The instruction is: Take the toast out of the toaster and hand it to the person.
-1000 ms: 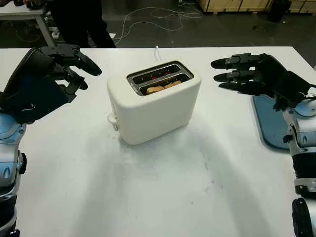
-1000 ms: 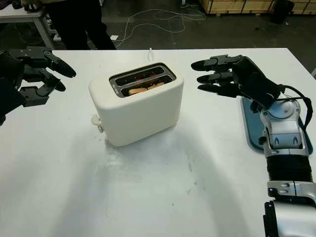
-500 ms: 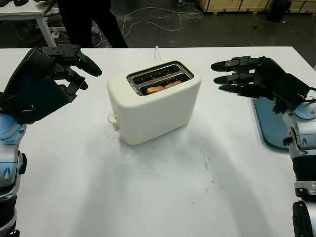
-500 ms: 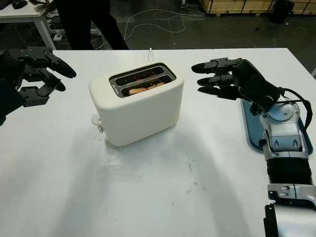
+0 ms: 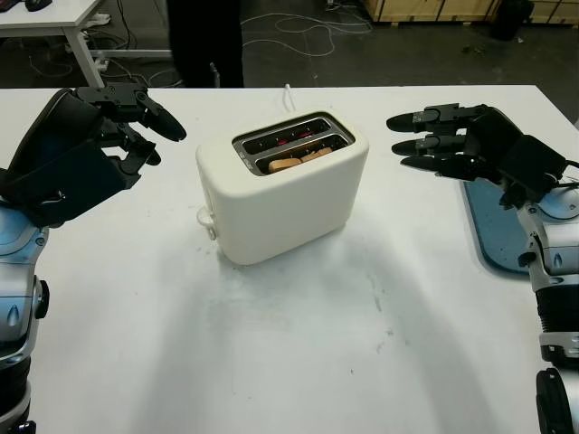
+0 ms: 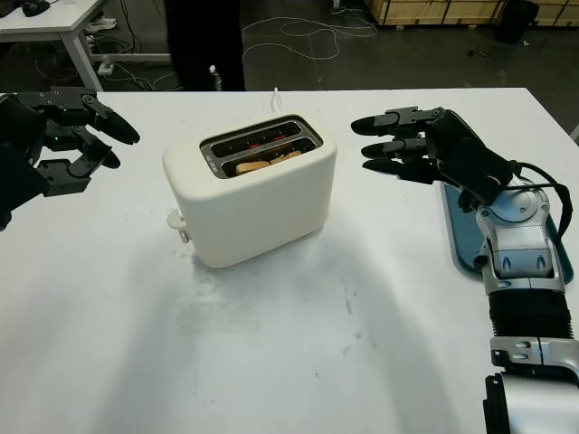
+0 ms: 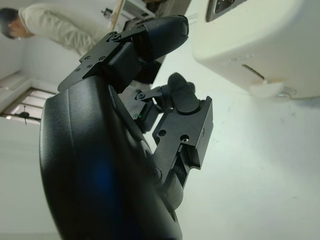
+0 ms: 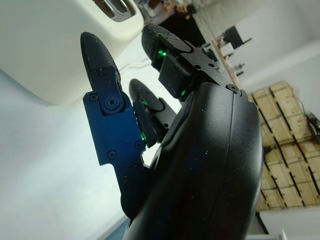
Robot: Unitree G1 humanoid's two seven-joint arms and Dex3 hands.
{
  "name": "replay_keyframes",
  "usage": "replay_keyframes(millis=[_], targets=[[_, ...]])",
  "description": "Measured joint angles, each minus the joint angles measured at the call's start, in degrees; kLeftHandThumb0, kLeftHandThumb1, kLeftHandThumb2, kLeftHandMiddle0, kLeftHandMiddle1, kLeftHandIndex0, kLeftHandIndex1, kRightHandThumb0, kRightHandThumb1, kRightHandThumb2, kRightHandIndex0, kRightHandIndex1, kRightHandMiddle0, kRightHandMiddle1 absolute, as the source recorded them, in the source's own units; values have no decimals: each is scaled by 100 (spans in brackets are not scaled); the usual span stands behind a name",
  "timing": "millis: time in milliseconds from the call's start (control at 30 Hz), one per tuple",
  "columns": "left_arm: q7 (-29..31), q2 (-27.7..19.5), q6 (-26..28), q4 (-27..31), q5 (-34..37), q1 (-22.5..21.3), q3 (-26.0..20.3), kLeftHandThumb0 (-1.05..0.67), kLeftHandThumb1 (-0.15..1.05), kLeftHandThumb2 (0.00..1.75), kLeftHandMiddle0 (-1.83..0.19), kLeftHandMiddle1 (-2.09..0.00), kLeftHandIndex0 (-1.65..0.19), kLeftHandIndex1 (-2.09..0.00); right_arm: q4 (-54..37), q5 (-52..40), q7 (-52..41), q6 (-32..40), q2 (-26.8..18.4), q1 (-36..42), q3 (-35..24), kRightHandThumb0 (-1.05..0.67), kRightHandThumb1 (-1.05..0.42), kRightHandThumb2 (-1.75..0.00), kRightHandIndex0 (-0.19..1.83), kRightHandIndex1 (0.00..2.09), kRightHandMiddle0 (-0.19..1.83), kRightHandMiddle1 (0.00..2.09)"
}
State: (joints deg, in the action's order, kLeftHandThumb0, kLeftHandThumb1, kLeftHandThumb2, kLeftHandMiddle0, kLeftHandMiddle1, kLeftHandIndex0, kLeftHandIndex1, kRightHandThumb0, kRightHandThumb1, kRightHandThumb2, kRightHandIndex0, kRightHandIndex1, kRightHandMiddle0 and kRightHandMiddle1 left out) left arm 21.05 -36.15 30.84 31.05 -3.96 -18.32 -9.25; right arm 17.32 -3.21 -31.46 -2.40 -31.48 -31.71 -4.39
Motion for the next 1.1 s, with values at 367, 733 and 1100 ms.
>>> replay_keyframes(millis=[367,733,1100], targets=[[-88,78,-15,-13,-3,-13,73,35,72,70,-69,-126,-66,-103,111,7,-19,-25,-22,-48,0,-56,-82,0,88,1,81,1],[-116,109,-7,-27,-55,-20,125,34,72,65,-67,-128,-64,-105,254,-4,-18,-69,13,-123,0,-57,-82,0,88,0,81,0],[-115,108,-8,-60,-104,-29,150,36,73,63,-68,-128,-64,-106,255,-1,-17,-67,13,-128,10,-57,-82,0,88,0,81,0]])
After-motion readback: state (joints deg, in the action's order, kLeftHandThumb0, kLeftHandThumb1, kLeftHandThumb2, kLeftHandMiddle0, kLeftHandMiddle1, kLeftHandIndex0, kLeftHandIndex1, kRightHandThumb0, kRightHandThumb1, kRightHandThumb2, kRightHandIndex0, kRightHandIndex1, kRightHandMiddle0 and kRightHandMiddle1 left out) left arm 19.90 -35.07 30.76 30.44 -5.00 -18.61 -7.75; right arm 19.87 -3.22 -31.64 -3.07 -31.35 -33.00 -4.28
